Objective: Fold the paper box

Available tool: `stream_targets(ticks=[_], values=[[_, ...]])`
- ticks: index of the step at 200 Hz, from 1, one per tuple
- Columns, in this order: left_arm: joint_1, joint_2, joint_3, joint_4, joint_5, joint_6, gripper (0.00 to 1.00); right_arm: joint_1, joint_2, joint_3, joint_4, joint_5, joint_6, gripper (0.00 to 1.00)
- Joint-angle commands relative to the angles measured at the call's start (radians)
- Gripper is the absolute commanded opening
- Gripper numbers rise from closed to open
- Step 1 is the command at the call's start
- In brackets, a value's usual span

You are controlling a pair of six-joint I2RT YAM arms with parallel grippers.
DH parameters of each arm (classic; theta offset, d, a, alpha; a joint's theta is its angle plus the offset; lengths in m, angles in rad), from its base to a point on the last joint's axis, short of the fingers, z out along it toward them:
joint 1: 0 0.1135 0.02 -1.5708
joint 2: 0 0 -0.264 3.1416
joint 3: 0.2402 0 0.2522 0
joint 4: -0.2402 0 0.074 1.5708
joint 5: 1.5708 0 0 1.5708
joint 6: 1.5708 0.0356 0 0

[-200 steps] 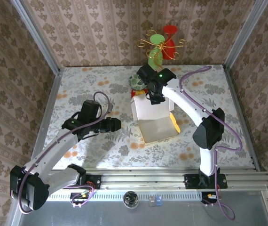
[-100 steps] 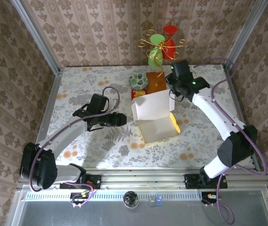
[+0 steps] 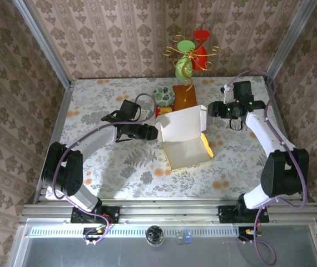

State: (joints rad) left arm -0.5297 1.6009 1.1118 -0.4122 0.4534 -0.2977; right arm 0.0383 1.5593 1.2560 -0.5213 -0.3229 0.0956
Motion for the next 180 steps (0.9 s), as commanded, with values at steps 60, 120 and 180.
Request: stream_targets(ticks=[60, 120, 180], values=[[-0.015, 0.073, 0.084, -0.002, -0.001, 0.019, 0.46, 0.0, 0.204, 0.152, -0.098, -0.239, -0.249, 0.59], [-0.015, 0.121, 0.14, -0.014, -0.016, 0.023, 0.41, 0.0, 0.248, 0.199, -0.113, -0.282, -0.261, 0.49], [-0.018, 0.154, 0.188, -0.017, -0.013, 0.023, 0.34, 0.003, 0.238, 0.184, -0.12, -0.275, -0.259, 0.35]])
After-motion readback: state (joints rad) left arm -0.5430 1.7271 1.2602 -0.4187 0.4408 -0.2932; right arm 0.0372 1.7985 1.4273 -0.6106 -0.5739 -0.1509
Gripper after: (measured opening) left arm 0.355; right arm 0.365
